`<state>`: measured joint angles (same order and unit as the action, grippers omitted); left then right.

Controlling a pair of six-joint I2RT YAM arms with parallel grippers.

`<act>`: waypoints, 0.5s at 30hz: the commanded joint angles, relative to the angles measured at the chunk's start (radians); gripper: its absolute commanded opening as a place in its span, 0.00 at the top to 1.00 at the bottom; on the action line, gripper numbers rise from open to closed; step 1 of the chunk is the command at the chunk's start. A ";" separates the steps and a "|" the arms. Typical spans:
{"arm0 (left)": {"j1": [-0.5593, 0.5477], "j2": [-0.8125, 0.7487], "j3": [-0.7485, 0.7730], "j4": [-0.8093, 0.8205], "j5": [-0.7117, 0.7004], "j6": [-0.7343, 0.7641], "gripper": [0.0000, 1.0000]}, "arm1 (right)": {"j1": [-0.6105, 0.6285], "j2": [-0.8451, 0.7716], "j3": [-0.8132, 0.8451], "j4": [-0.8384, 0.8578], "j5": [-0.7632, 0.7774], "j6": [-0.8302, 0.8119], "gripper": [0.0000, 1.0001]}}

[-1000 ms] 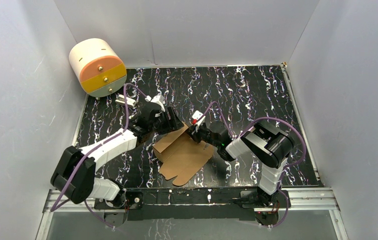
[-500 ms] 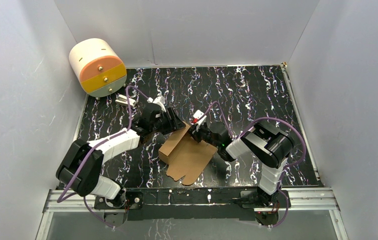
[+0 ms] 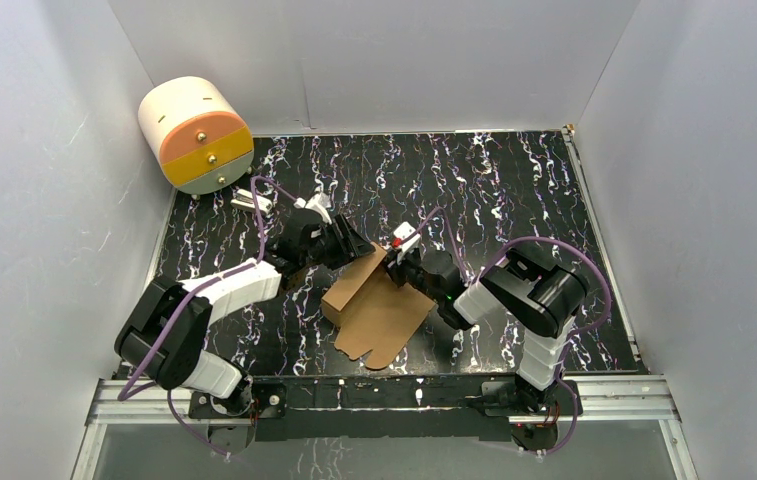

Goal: Fold the paper box

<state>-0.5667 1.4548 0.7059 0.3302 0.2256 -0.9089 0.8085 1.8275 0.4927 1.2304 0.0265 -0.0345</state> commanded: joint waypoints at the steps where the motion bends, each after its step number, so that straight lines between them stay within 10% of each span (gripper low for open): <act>1: -0.055 -0.030 -0.016 0.015 0.156 -0.072 0.52 | 0.006 -0.015 -0.003 0.018 0.153 0.017 0.84; 15: -0.076 -0.059 -0.020 -0.028 0.119 -0.078 0.50 | 0.023 -0.004 0.006 0.017 0.194 0.027 0.78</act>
<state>-0.5838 1.4513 0.6830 0.3679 0.2138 -0.9699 0.8448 1.8263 0.4923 1.2297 0.1699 0.0017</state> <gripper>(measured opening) 0.476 0.213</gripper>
